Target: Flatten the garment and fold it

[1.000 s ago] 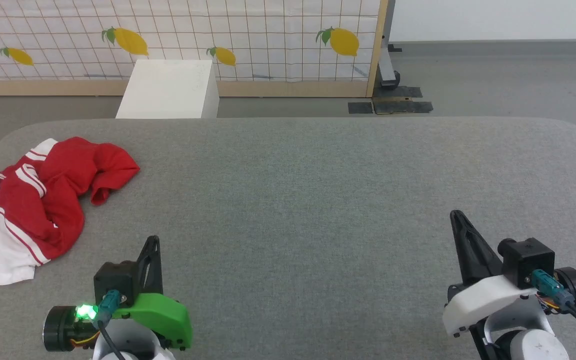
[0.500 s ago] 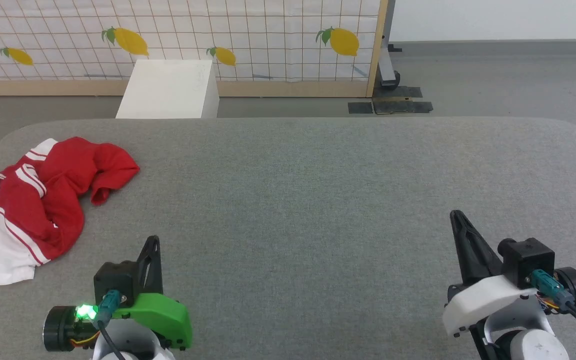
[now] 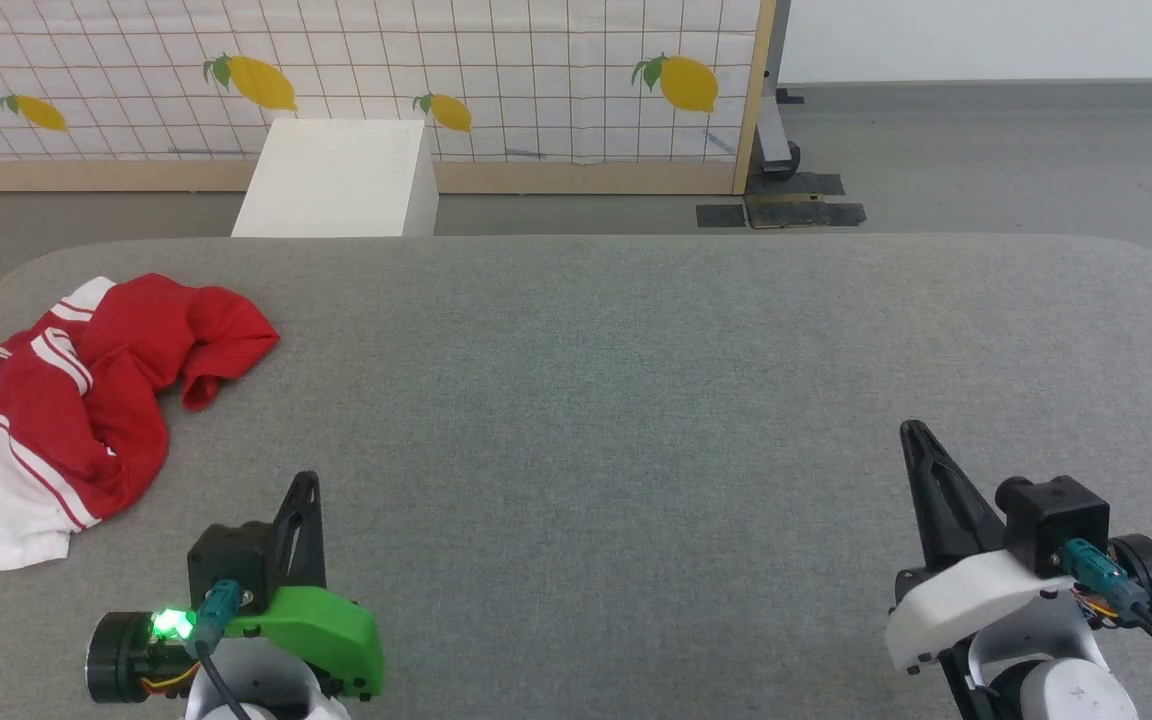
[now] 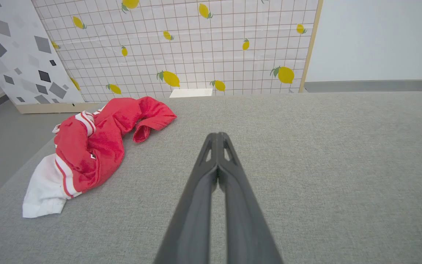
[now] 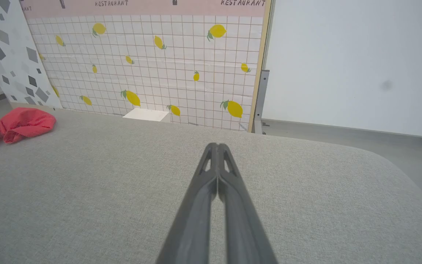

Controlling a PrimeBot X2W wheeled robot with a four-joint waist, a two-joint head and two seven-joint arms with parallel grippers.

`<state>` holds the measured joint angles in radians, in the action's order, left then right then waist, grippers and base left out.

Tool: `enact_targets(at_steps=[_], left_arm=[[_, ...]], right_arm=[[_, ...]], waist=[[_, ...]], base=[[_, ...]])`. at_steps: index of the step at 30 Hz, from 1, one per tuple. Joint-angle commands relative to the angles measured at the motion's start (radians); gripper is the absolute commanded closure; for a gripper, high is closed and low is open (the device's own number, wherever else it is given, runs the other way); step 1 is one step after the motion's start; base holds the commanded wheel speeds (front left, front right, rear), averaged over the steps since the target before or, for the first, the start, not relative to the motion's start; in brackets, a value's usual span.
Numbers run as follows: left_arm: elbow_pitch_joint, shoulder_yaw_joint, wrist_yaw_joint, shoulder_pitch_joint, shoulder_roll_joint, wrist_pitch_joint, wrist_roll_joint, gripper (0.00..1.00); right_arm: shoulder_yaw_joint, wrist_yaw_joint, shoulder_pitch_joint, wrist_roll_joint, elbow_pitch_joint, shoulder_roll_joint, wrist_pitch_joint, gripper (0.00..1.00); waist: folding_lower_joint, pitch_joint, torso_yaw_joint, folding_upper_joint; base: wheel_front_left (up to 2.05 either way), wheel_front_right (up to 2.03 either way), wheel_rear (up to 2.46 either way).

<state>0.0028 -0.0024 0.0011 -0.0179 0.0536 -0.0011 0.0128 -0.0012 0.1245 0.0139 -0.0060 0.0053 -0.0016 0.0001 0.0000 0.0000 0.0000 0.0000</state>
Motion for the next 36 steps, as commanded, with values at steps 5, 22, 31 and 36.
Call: enact_targets(at_steps=[5,22,31,36], left_arm=[[-0.003,0.002,-0.001,0.018,-0.003,0.001,-0.013,1.0],[-0.003,0.002,-0.001,0.018,-0.003,0.001,-0.013,1.0],[0.0,0.0,0.0,0.0,0.0,0.0,0.002,0.0],[0.004,-0.002,0.0,-0.001,0.0,-0.004,0.008,0.0]], right_arm=[[0.001,0.006,-0.014,0.006,-0.005,0.0,0.0,1.0],[0.001,0.006,-0.014,0.006,-0.005,0.0,0.0,1.0],[-0.002,-0.001,0.0,0.002,0.002,0.0,-0.002,0.0],[-0.002,-0.001,0.0,0.004,0.007,0.0,-0.003,0.0]], waist=[[0.0,0.0,0.0,0.0],[0.0,0.0,0.0,0.0],[0.0,0.0,0.0,0.0],[0.0,0.0,0.0,0.0]], base=[[0.0,0.0,0.0],[0.0,0.0,0.0],[0.0,0.0,0.0],[0.0,0.0,0.0]])
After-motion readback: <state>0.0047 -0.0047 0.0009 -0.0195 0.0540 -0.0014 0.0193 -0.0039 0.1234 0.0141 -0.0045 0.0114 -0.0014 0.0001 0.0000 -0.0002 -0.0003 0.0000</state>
